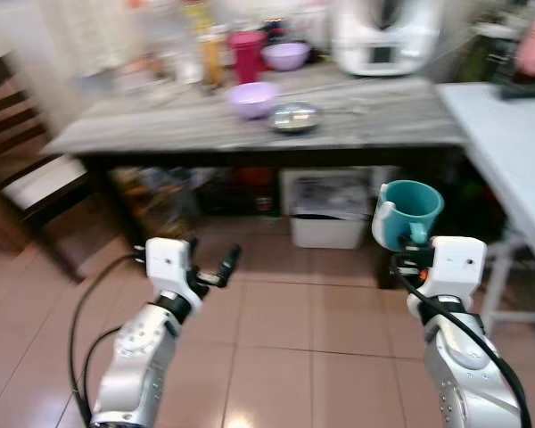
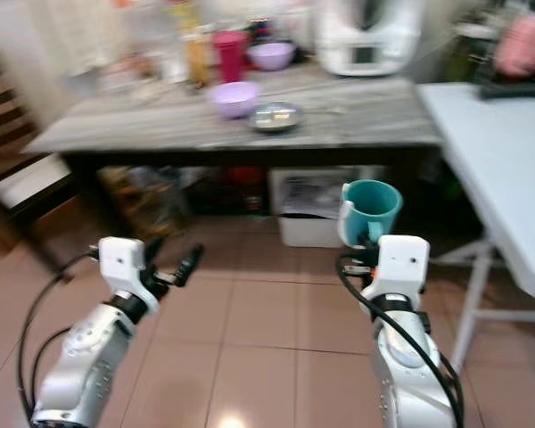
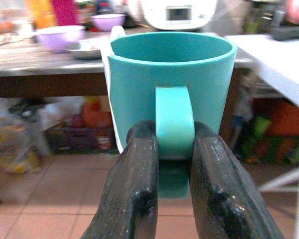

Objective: Setting the table

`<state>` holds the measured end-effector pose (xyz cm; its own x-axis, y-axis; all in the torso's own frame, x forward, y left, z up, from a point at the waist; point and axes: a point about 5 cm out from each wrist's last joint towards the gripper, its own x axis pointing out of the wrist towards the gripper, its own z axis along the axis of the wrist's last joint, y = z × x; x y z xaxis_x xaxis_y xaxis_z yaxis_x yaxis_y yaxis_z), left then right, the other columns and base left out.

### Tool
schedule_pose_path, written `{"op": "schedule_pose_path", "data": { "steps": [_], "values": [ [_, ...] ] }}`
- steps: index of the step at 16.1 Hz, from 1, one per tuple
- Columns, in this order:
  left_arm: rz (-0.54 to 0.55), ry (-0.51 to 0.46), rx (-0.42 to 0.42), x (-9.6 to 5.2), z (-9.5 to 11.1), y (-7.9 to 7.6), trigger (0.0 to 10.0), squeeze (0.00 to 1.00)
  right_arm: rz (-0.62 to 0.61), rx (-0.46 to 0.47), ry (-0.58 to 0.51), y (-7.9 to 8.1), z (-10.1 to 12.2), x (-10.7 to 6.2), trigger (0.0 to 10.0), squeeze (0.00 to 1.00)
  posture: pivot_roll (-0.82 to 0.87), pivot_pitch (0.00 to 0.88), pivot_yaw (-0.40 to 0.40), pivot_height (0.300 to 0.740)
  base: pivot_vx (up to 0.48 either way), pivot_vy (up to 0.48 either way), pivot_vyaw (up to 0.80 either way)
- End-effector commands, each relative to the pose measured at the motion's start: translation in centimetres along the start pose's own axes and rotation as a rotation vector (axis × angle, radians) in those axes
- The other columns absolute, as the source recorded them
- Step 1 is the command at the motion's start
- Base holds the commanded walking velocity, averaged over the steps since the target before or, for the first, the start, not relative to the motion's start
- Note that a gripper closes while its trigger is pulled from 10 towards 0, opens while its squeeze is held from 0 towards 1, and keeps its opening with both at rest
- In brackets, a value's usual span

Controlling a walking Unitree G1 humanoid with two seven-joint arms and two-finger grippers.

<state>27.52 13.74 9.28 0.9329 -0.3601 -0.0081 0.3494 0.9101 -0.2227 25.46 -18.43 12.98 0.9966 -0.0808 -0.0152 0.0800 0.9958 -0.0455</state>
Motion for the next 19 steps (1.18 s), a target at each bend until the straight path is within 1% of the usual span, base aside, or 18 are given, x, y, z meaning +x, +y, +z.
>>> {"op": "schedule_pose_path", "data": {
  "steps": [1, 2, 19],
  "values": [
    [-0.026, -0.011, -0.003, 0.28, 0.38, -0.46, 10.0, 0.0, -0.014, -0.004, -0.01, -0.43, 0.28, 0.03, 10.0, 0.0, -0.29, 0.0, 0.094, 0.74, 0.394, 0.0, -0.64],
    [-0.027, -0.011, -0.004, 0.26, 0.38, -0.48, 10.0, 0.0, -0.015, -0.004, -0.011, -0.45, 0.29, 0.03, 10.0, 0.0, -0.29, 0.0, 0.094, 0.74, 0.401, 0.0, -0.4],
    [-0.037, -0.008, -0.02, 0.34, 0.05, -1.08, 10.0, 0.0, -0.011, -0.038, -0.018, -0.71, 0.58, 0.07, 10.0, 0.0, -0.31, 0.0, 0.083, 0.74, 0.418, 0.0, 0.0]
  ]
}}
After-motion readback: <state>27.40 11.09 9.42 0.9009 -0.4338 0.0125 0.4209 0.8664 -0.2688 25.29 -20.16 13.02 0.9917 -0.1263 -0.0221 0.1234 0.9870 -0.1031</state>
